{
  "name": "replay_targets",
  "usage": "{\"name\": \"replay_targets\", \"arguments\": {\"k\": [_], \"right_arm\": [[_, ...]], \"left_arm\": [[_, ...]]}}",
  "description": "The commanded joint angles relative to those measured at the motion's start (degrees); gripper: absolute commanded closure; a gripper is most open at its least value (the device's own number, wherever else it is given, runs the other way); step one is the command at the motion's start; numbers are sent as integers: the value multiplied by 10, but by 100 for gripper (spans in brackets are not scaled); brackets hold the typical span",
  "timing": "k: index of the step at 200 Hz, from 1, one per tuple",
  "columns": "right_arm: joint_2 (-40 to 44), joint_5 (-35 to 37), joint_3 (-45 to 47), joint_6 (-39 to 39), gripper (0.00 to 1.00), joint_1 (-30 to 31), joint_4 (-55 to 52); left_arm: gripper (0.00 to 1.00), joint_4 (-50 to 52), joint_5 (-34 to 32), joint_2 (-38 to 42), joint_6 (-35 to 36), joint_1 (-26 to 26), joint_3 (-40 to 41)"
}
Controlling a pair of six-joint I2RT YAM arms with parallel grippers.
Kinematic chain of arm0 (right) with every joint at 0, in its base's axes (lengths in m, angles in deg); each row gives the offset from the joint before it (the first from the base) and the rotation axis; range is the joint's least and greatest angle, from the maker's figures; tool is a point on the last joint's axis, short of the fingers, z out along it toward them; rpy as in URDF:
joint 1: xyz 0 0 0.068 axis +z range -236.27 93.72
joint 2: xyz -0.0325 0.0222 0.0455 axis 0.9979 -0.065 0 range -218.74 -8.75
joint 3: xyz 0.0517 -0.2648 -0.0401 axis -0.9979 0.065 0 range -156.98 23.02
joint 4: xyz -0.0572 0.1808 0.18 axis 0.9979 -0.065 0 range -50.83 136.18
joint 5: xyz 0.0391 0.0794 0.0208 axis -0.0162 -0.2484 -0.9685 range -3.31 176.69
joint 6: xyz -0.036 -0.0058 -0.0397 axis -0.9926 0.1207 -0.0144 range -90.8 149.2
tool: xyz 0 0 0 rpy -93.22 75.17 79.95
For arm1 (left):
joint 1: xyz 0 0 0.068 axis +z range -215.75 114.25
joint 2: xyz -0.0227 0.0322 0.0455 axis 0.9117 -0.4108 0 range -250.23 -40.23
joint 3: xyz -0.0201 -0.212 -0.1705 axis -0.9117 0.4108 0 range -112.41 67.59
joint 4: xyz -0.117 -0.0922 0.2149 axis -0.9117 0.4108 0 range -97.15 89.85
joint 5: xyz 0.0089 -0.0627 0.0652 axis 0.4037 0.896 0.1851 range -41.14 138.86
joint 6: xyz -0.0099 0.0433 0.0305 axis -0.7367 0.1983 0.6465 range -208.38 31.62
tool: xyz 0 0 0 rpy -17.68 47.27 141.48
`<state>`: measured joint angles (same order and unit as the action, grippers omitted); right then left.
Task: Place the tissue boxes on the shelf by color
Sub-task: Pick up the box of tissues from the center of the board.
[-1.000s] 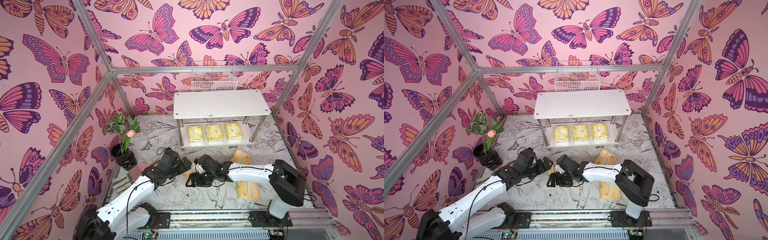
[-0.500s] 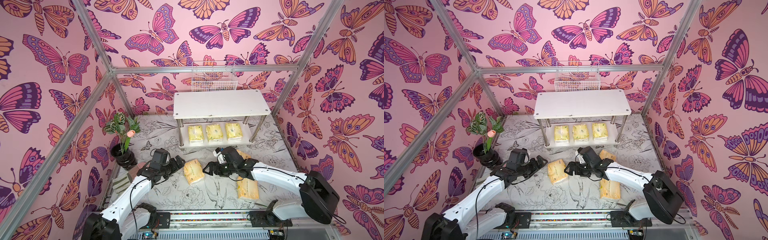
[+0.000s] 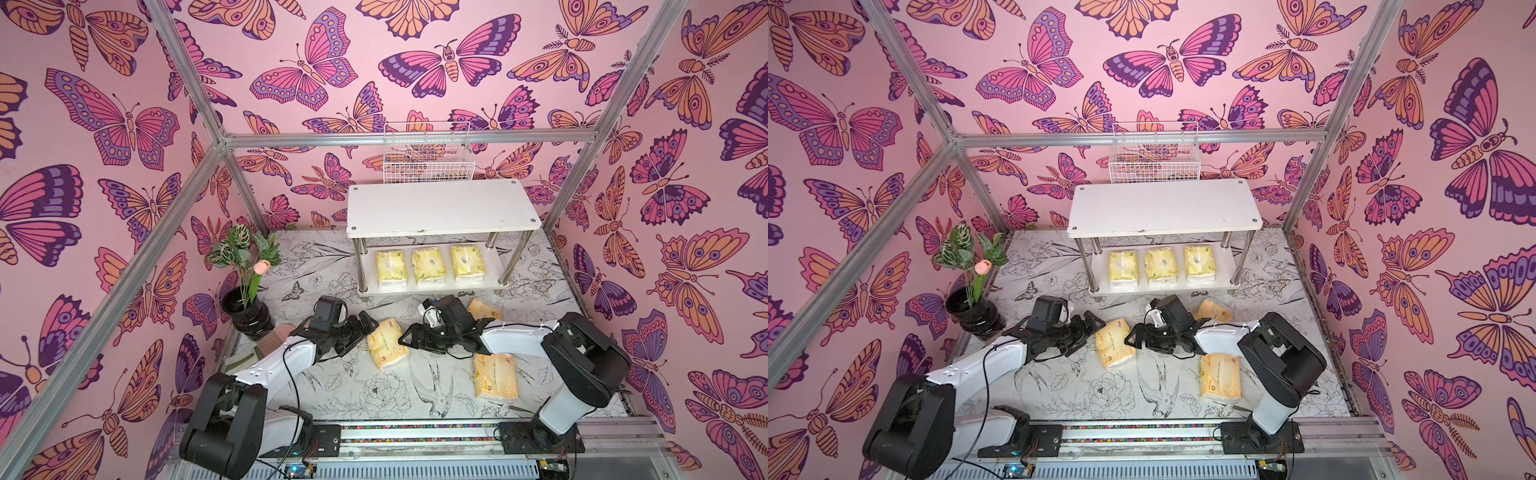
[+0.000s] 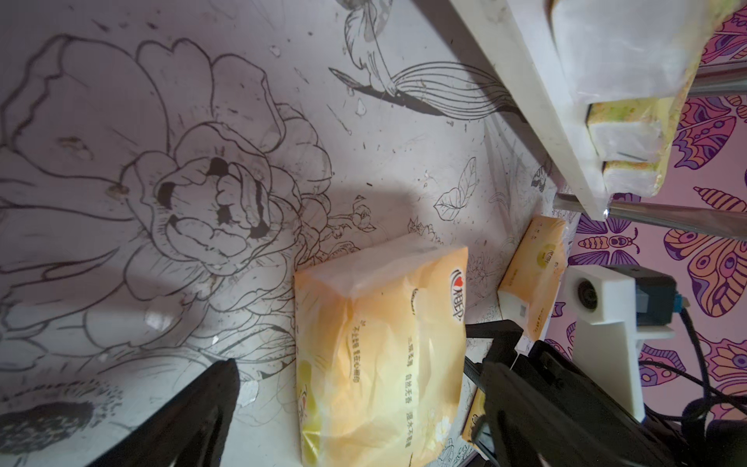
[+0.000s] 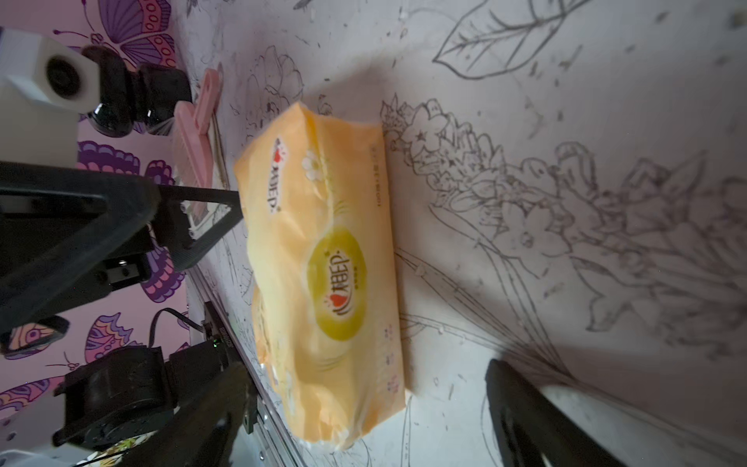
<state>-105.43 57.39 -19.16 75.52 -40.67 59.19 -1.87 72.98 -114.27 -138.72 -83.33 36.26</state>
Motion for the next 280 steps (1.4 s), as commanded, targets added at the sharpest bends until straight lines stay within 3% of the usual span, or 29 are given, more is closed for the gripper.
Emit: {"name": "replay_targets", "arguments": {"k": [1, 78, 157, 191, 250, 280], "right_arm": [[-23, -16, 15, 31, 5, 0, 60], [-79, -42, 68, 141, 6, 36, 227], [-226, -73, 100, 317, 13, 40, 577], [-214, -73, 104, 309, 25, 40, 568], [-167, -94, 104, 304, 68, 40, 540], [-126, -95, 106, 307, 74, 40, 523]], "left_arm": [[0, -40, 21, -29, 1, 4, 11], [0, -139, 37, -99, -37, -18, 40], [0, -209, 15, -137, -67, -61, 75], [0, -211, 10, -128, -68, -63, 83], [0, -195, 15, -79, -74, -63, 73], [0, -105, -8, -7, -47, -61, 40]]}}
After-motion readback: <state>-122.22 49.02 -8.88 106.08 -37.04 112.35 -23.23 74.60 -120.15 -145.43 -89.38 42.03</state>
